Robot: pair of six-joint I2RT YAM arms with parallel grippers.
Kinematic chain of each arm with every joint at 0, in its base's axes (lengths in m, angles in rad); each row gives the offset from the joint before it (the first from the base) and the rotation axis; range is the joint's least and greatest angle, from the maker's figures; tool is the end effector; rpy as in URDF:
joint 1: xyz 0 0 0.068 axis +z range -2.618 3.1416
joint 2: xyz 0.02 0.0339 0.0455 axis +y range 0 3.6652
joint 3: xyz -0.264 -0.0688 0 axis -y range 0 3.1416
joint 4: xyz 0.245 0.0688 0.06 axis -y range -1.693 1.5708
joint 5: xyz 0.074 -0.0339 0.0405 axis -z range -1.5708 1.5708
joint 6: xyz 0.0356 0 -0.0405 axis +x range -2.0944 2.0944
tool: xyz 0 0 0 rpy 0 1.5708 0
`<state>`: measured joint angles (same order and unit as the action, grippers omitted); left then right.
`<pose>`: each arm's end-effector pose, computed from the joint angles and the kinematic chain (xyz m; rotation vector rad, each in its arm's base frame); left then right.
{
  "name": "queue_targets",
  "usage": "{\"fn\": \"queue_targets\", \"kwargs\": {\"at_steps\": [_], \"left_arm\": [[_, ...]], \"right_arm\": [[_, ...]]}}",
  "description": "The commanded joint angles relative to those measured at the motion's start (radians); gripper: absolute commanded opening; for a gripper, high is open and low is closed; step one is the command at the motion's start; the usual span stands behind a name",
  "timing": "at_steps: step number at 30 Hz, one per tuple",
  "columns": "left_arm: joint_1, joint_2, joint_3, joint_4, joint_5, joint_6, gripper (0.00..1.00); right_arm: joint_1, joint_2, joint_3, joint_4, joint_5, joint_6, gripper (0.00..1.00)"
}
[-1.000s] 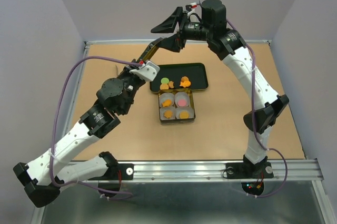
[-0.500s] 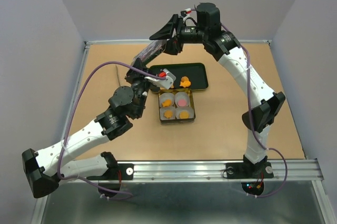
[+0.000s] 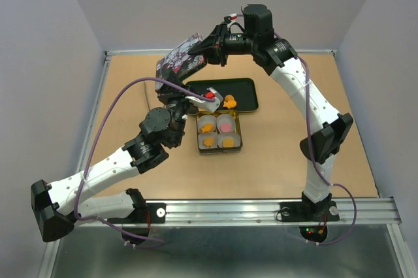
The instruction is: Pack the cookies
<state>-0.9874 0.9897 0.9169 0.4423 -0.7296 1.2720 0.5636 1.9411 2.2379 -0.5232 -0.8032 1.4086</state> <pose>0.1396 -0.1685 0.4125 0.7734 1.0806 0.6791 0.3485 0.2506 0.4665 0.2217 2.2886 1.9562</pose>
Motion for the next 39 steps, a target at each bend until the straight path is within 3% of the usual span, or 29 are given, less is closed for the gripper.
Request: {"fn": "queue_targets", "kwargs": {"at_steps": [1,8,13,14,16,18,25,33,39], "left_arm": [[-0.008,-0.01,0.03,0.136,-0.042,-0.037,0.13],[-0.013,-0.026,0.011,0.134,-0.076,-0.04,0.51],[-0.019,-0.051,0.0,0.133,-0.096,-0.028,0.6],[-0.02,-0.052,0.0,0.133,-0.103,-0.028,0.69],[-0.022,-0.06,0.0,0.133,-0.113,-0.029,0.78],[-0.023,-0.065,0.005,0.133,-0.125,-0.039,0.96],[-0.031,-0.086,0.033,0.127,-0.166,-0.094,0.98],[-0.045,-0.102,0.065,0.001,-0.163,-0.207,0.99],[-0.046,-0.114,0.152,-0.204,-0.137,-0.454,0.99]], "right_arm": [[0.009,0.015,-0.023,0.074,-0.033,-0.053,0.04],[-0.001,0.01,-0.029,0.074,-0.03,-0.059,0.0],[-0.01,-0.007,-0.055,0.074,-0.016,-0.069,0.0],[-0.014,-0.01,-0.061,0.074,-0.013,-0.076,0.0],[-0.022,-0.017,-0.072,0.072,-0.005,-0.083,0.0],[-0.036,-0.03,-0.096,0.072,0.004,-0.097,0.0],[-0.132,-0.076,-0.176,0.072,0.024,-0.152,0.0],[-0.247,-0.103,-0.21,0.072,0.039,-0.183,0.0],[-0.294,-0.123,-0.234,0.074,0.044,-0.217,0.0]]}}
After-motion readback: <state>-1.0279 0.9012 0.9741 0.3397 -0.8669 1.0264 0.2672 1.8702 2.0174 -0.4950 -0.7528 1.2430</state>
